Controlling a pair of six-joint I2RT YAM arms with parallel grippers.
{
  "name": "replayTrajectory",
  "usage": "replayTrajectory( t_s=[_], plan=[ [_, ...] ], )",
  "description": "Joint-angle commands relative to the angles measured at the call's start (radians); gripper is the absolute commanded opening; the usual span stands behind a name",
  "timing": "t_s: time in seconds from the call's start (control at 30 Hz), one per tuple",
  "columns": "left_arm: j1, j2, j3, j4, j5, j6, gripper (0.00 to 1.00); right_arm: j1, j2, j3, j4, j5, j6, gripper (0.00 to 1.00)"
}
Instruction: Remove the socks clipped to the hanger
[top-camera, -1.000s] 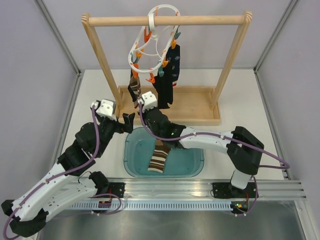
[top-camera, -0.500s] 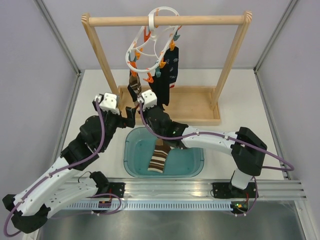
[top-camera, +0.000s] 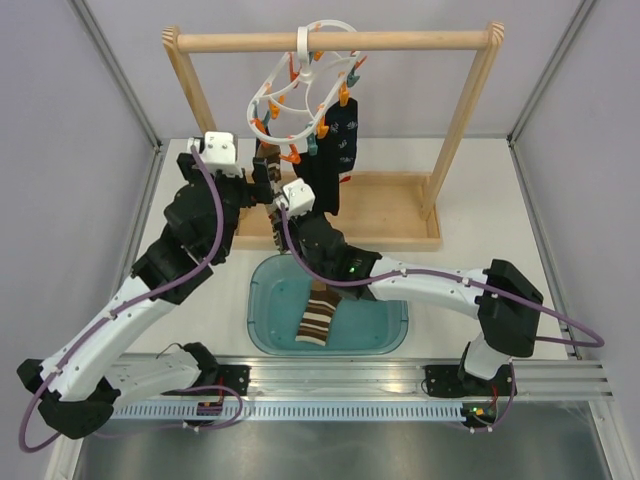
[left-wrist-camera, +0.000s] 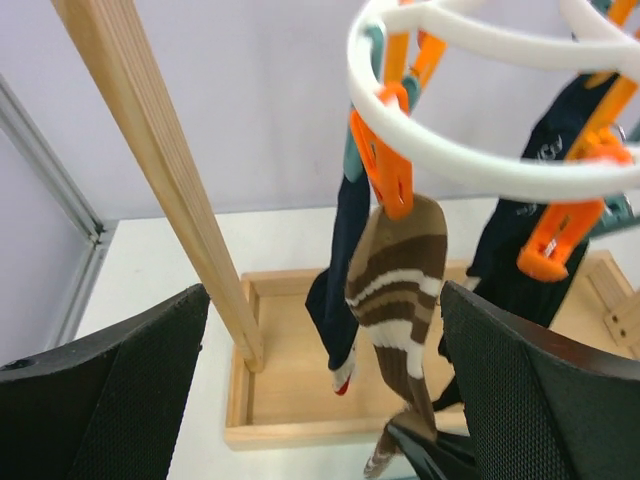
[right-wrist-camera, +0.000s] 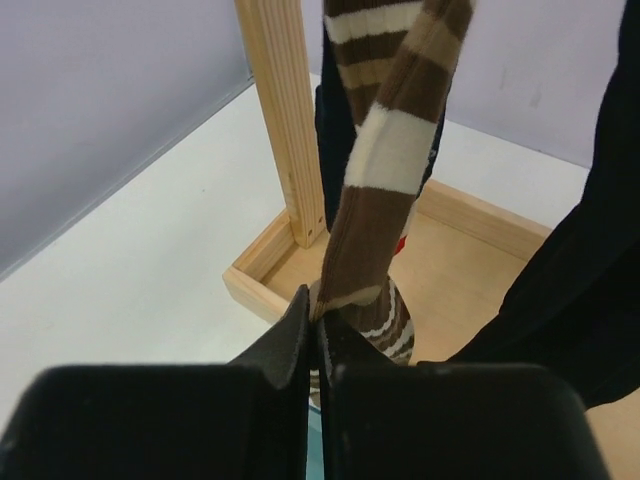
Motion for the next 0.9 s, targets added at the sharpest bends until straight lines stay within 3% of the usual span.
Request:
replayTrajectory(
  t_s=[0.0,0.57,0.87],
  plan=[
    [0.037,0.030,0.074,0.122,-0.020,0.045,1.00,0.046,-0.033,0.028,0.008,-0.021,-0.031,0.01],
    [0.215,0.006,0.052,0.117,0.185,-0.066,1.00,0.106,-0.057,0.020,0.025,-0.043,-0.042,0.01],
    [0.250,-0.082,-0.017,0.166,0.489,-0.041,1.00,0.123,-0.066,0.010,0.035,-0.083,-0.031,0.01]
  ],
)
